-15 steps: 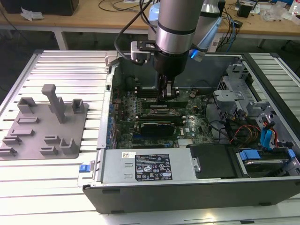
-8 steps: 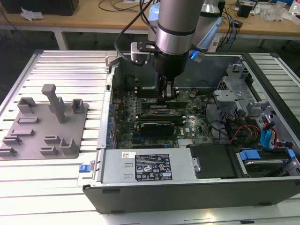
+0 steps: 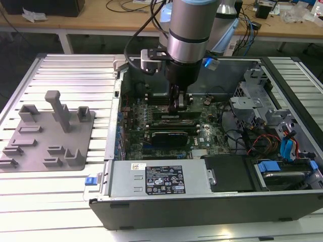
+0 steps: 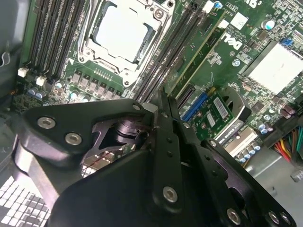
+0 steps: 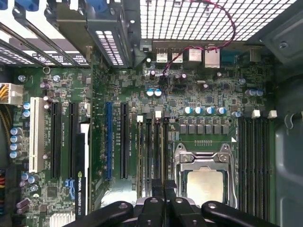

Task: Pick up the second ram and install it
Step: 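Insert the second ram into the second slot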

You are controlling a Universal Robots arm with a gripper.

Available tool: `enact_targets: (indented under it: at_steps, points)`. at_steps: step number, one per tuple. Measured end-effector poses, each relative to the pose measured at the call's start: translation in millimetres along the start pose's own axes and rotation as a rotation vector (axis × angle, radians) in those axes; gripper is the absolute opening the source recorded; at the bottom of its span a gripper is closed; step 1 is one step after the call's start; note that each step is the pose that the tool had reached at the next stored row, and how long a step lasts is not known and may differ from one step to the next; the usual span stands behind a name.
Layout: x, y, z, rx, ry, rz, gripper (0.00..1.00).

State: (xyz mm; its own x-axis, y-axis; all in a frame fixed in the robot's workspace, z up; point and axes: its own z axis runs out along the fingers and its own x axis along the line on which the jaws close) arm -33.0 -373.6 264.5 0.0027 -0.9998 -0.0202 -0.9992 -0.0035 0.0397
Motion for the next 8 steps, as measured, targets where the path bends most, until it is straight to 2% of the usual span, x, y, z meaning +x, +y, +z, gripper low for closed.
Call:
enact_targets:
  at_steps: [8]
  points:
    - [0.2, 6.4, 12.3, 0.0005, 0.0001, 0.000, 0.09]
